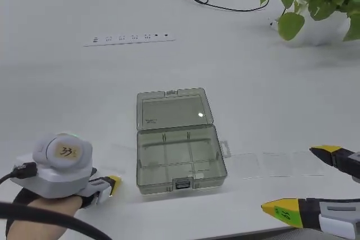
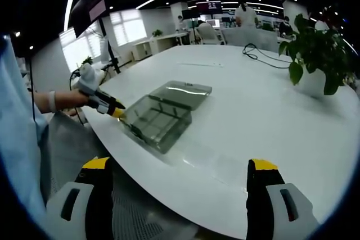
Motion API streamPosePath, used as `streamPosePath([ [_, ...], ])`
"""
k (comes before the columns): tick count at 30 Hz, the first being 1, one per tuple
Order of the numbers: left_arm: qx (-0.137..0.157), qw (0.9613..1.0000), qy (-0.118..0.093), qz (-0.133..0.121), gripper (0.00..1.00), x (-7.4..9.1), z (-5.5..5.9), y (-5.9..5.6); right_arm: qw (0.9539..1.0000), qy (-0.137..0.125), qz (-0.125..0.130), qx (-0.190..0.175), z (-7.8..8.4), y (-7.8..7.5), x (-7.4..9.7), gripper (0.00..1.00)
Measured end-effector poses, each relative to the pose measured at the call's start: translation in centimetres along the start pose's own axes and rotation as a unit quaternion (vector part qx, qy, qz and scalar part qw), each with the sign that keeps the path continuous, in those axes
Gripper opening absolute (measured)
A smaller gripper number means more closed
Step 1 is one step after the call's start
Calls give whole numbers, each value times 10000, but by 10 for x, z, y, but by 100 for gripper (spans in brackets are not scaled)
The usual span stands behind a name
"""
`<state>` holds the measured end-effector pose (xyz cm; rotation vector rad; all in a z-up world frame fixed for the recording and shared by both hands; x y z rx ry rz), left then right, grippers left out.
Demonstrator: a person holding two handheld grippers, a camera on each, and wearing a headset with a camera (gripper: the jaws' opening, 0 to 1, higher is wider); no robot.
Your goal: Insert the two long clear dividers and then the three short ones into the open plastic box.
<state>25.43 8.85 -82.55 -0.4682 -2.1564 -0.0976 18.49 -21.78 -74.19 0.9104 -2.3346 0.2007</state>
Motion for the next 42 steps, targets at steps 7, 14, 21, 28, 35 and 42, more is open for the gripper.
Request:
streamPosePath([
  [7,91,9998,-159,-1,30,4,-4,3,10000,-41,-16,-5,-2,0,-2,100],
  [14,121,9992,-368,-33,30,13,-14,9,9999,-131,-39,-64,-7,1,-4,100],
  [21,156,9978,-637,-25,30,27,-34,13,9996,-249,-75,-149,-15,0,-7,100],
  [28,163,9954,-939,72,30,36,-55,5,9969,-556,-137,-537,-27,-2,-7,91],
  [35,156,9927,-1177,218,30,40,-71,-8,9942,-793,-204,-691,-41,-1,-10,86],
  [42,63,9902,-1337,392,30,40,-81,-25,9926,-895,-343,-743,-48,6,-14,81],
])
Point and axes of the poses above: the centre of the closed fingertips' face, and the gripper's own axes: x roughly backward along the fingers, y roughly to its left, z roughly out of its underside, the point moved 2 cm from there along x, roughly backward along the fingers, and after that the axes turned 7 degrees about x, right-handed, at the moved point
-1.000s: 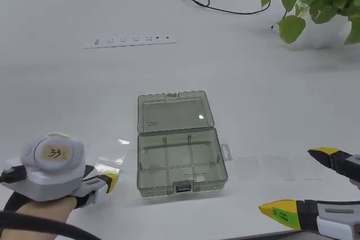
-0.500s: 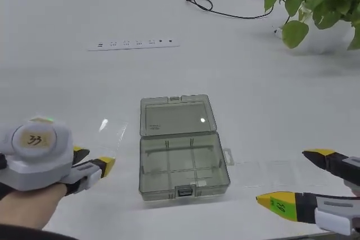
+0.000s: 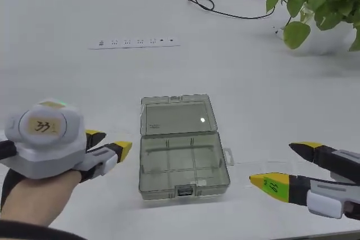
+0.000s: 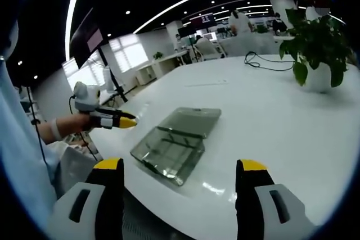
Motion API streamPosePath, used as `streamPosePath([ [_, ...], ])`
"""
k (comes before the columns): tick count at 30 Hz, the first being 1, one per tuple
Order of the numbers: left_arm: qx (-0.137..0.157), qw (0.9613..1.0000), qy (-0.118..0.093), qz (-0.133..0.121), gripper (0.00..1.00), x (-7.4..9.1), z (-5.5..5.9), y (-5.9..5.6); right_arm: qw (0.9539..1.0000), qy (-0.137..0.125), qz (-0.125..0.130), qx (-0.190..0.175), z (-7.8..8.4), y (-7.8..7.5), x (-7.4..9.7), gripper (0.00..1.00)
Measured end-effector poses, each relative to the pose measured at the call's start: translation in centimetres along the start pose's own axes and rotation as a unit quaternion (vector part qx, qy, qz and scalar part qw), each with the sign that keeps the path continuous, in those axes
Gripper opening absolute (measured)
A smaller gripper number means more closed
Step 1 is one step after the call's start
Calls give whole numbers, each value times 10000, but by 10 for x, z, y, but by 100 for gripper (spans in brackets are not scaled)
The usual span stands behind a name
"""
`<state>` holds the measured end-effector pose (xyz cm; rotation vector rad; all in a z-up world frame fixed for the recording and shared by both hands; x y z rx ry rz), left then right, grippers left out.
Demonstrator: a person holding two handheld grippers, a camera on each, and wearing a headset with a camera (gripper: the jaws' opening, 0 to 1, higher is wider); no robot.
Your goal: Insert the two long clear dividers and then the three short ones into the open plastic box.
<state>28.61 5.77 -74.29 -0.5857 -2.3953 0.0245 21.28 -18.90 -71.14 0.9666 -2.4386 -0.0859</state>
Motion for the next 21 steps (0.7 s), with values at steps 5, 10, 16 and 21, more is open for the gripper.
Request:
streamPosePath([
  [5,2,9999,-101,98,30,-3,-5,-11,9997,-174,-27,-142,-8,2,-5,79],
  [10,-25,9996,-120,270,30,-7,-8,-25,9988,-349,-120,-308,-18,2,-12,75],
  [16,-121,9984,-240,503,30,-7,-19,-47,9980,-449,-222,-380,-28,9,-22,70],
  [21,-240,9966,-327,721,30,-7,-24,-67,9956,-596,-319,-651,-37,13,-33,67],
])
Point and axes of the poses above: the centre of the closed fingertips' face, and the gripper's own axes: x roughly backward along the fingers, y roughly to its left, z roughly out of its underside, the point moved 2 cm from there along x, roughly backward along the fingers, and after that the axes turned 7 degrees about x, right-handed, at the moved point
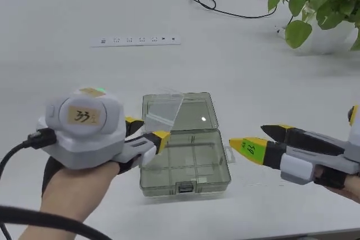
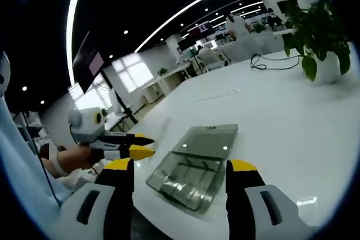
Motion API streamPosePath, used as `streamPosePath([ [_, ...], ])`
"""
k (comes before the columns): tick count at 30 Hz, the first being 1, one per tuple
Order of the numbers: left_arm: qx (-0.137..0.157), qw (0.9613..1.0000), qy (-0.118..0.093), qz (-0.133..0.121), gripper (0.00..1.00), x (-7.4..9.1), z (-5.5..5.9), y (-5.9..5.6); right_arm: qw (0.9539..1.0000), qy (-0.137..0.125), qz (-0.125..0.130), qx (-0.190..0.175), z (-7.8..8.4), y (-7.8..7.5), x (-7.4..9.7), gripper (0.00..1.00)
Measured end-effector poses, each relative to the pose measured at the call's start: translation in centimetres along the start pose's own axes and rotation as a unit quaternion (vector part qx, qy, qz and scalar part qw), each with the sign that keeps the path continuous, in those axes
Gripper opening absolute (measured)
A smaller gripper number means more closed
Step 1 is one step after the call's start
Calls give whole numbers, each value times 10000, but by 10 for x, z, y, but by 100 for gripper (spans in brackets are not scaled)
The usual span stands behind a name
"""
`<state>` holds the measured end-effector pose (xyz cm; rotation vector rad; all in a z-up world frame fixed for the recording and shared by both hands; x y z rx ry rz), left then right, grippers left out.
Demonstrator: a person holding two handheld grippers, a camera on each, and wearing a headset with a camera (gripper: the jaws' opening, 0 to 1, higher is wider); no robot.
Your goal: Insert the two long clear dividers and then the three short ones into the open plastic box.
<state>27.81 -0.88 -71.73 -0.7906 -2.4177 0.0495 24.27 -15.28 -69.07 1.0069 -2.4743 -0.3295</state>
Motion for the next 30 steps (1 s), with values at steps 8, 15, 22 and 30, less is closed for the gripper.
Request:
streamPosePath([
  [8,-123,9997,-45,223,30,-8,-1,-23,9999,-11,-101,-111,0,10,-19,58],
  [15,-115,9991,-149,368,30,-11,-5,-38,9981,-296,-46,-544,-8,8,-30,50],
  [22,-145,9988,-181,420,30,-13,-5,-45,9977,-261,-90,-621,-8,11,-39,35],
  [30,-168,9986,-175,473,30,-14,-3,-49,9971,-221,-97,-720,-4,8,-51,25],
])
Point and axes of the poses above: the centre of the closed fingertips' face, and the gripper's own axes: x roughly backward along the fingers, y roughly to its left, z roughly out of its underside, the point moved 2 cm from there along x, roughly backward along the fingers, and after that the axes turned 7 degrees about x, right-handed, at the moved point
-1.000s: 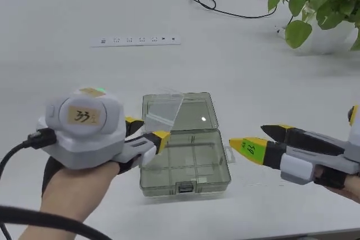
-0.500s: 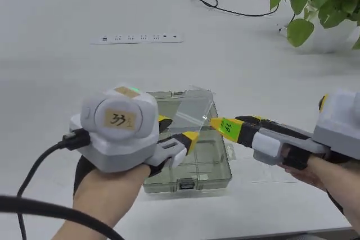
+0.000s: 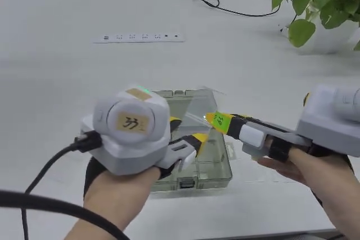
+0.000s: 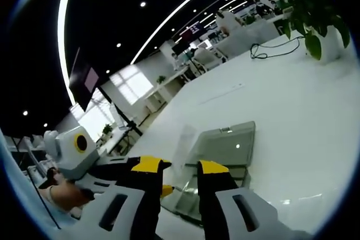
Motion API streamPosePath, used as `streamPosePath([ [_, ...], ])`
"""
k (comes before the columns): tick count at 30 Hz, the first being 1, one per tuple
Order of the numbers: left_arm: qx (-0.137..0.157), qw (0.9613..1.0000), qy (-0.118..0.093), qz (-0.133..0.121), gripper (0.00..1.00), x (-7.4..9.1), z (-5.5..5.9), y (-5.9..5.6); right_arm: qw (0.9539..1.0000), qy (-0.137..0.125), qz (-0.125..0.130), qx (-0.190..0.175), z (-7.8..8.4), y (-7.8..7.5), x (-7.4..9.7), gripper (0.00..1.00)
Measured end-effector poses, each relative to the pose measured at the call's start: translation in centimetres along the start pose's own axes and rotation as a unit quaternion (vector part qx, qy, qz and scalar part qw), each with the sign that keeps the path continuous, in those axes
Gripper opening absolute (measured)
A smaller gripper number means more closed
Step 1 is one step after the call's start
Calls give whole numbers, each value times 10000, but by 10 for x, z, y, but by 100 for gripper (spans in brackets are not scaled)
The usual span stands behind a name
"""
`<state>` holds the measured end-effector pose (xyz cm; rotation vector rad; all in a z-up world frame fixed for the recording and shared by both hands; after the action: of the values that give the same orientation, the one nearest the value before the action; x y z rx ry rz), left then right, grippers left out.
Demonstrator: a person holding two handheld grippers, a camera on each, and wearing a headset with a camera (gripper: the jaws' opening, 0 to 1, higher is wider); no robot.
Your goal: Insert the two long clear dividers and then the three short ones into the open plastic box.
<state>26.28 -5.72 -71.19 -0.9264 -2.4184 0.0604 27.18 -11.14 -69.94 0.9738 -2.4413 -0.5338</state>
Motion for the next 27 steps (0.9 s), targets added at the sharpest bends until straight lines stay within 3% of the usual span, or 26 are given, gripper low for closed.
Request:
streamPosePath([
  [15,58,10000,-50,-5,30,-1,1,-1,9999,-71,4,-126,2,0,-3,5],
  [27,127,9999,-70,-23,30,2,1,0,9999,13,-23,-148,0,2,-4,3],
])
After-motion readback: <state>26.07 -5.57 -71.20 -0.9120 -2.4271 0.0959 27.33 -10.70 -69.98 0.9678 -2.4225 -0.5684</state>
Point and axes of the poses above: the centre of the closed fingertips' face, and the gripper's own axes: x roughly backward along the fingers, y roughly to its left, z roughly out of its underside, the point moved 2 cm from there along x, roughly backward along the fingers, and after that the axes turned 7 degrees about x, right-handed, at the moved point
